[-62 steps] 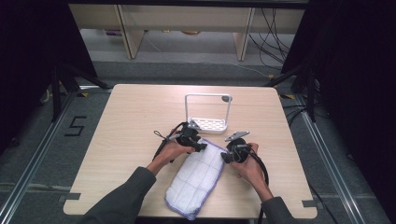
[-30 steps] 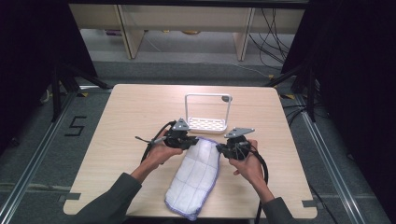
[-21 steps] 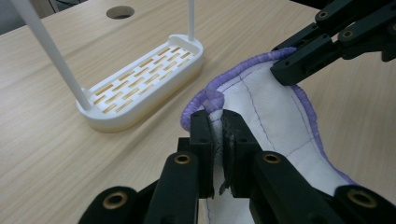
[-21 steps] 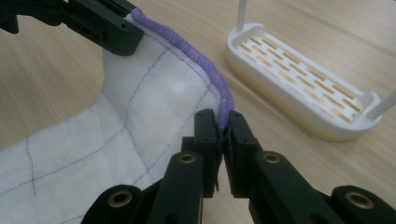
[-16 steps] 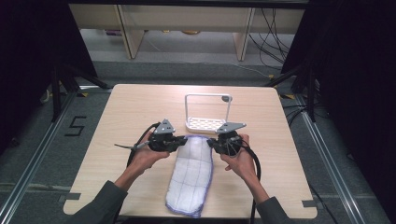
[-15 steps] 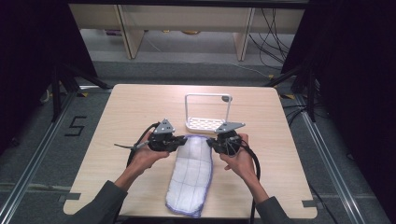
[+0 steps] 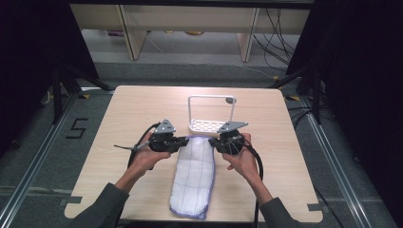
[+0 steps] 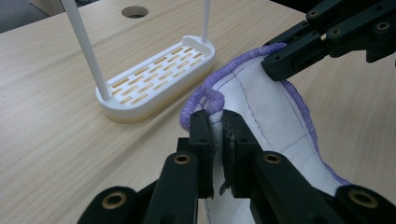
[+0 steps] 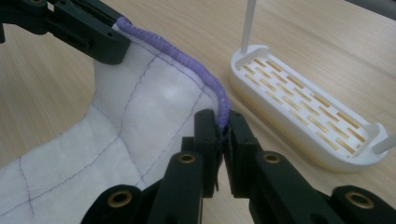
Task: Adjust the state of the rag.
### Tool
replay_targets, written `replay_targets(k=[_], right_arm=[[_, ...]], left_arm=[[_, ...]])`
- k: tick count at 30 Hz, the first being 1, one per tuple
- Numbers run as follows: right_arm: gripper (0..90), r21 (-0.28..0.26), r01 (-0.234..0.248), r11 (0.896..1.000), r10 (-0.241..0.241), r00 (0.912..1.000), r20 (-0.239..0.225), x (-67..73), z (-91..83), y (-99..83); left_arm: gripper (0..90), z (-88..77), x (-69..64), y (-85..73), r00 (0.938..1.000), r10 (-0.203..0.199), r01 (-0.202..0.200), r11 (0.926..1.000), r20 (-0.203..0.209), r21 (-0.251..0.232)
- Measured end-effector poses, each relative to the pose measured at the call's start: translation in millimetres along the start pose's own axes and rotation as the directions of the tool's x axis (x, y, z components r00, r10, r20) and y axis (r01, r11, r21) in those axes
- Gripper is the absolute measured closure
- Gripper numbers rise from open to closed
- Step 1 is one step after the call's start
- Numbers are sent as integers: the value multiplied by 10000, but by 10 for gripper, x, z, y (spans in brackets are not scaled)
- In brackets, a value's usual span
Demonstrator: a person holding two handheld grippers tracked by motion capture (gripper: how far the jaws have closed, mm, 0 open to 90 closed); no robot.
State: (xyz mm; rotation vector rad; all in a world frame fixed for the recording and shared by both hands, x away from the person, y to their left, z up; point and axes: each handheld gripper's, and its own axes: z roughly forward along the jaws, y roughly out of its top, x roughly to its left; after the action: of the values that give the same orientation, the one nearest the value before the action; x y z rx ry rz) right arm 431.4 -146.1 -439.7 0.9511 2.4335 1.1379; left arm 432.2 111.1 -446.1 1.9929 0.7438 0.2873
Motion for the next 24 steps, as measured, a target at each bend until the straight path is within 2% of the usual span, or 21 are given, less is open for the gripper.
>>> replay_targets(k=[1,5,6,7,8,10,13,15,19,20,22,24], right_arm=[[850,-28,91,10000,-91,10000,-10,-6,-11,4],[849,-286,-42,9996,41,10000,-36,2,-59,47],[850,-193,148,9997,-151,9998,-136,-9,-74,61],[849,-268,-51,9996,48,9999,-101,0,-94,63],[849,-199,-51,9998,48,9999,-153,-1,-110,70],[849,-371,77,9993,-87,9996,-269,-9,-137,86],[849,-420,-51,9991,41,9997,-230,5,-193,98],[849,-631,90,9980,-100,9998,-155,9,-210,113],[848,-600,223,9979,-243,9991,-339,32,-232,153],[848,-545,9,9985,-24,9996,-289,56,-240,159],[848,-665,322,9973,-344,9989,-327,40,-234,174],[848,-632,170,9979,-193,9991,-367,50,-229,182]], left_arm=[[825,-7,6,4,10000,26,-26,10000,33,-21],[824,-34,8,29,10000,-55,55,9999,11,-112],[824,-48,12,40,10000,-67,68,9999,55,-83],[823,-55,10,45,10000,-39,39,9999,-7,-138],[823,-73,10,61,10000,-69,69,9998,0,-194],[821,-91,12,83,10000,-73,74,9996,41,-265],[821,-105,-2,105,9999,-77,80,9995,126,-307],[820,-112,-26,105,9998,10,-4,9996,187,-294],[818,-146,-49,110,9998,8,-2,9994,178,-337],[818,-156,-51,112,9999,2,4,9993,166,-372],[818,-177,-47,110,9999,18,-13,9992,116,-391],[818,-187,-43,108,9999,-53,58,9994,122,-352]])
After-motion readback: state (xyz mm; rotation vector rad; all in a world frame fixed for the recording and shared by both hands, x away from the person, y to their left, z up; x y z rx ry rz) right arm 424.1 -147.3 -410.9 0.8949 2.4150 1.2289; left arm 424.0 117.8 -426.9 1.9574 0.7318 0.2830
